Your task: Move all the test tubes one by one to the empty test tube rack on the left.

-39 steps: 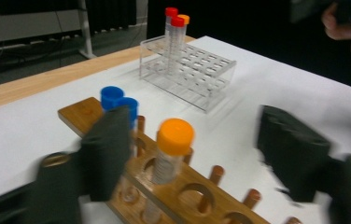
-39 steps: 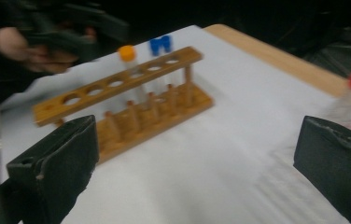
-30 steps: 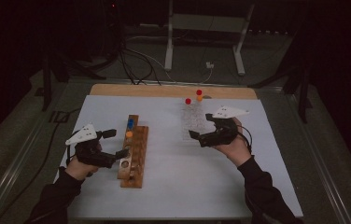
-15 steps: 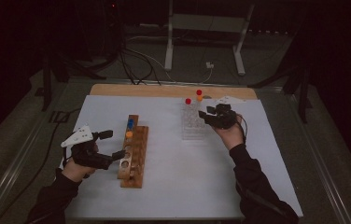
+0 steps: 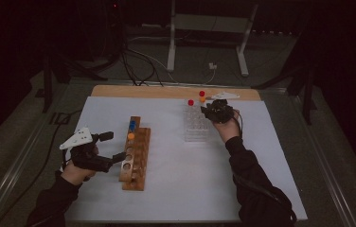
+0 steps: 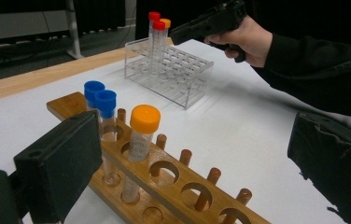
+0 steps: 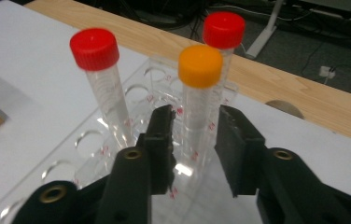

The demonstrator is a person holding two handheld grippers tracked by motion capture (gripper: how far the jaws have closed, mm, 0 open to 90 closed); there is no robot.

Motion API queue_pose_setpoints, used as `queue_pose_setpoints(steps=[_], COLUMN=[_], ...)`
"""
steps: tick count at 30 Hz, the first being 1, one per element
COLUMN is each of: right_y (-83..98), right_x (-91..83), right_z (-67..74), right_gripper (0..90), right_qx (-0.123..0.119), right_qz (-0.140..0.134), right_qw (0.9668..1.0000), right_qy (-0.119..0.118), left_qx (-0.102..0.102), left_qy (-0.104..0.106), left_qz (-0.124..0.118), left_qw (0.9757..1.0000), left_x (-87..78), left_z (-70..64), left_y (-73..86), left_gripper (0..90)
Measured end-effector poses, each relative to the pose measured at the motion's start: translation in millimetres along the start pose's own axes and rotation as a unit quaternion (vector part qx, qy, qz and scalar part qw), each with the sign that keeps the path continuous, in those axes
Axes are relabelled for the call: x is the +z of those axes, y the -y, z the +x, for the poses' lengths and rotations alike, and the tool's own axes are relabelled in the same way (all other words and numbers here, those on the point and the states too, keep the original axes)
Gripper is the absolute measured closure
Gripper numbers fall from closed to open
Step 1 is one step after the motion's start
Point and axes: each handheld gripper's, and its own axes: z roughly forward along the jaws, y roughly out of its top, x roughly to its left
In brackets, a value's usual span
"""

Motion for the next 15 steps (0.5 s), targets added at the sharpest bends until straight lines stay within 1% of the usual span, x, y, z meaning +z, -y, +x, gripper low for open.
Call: queue_pose_setpoints(steps=[2,6,9,12,15], right_y=[-2.1,-4.4,-5.4,-6.0,-5.9], right_x=[3.8,11.3,13.5,15.3,18.1], right_z=[0.0,1.2,0.7,-0.7,-0.3], right_gripper=[66.8,68.6,73.3,72.2,71.5], right_qx=[0.006,0.005,0.004,0.011,0.010], right_qz=[0.001,0.010,0.012,0.014,0.015], right_qw=[1.0000,0.9999,0.9999,0.9998,0.9998], right_qy=[-0.004,-0.002,0.006,0.006,0.007], left_qx=[-0.001,-0.001,-0.003,-0.004,-0.003], left_qy=[0.000,-0.001,-0.002,-0.001,-0.001], left_qz=[-0.001,0.001,0.001,0.000,0.000], left_qw=[1.0000,1.0000,1.0000,1.0000,1.0000], left_x=[-0.2,0.3,0.3,0.0,-0.2], left_z=[0.4,0.6,1.5,2.3,2.1], left_y=[0.2,0.8,1.5,1.8,1.5], left_gripper=[3.9,3.9,3.9,3.9,3.9])
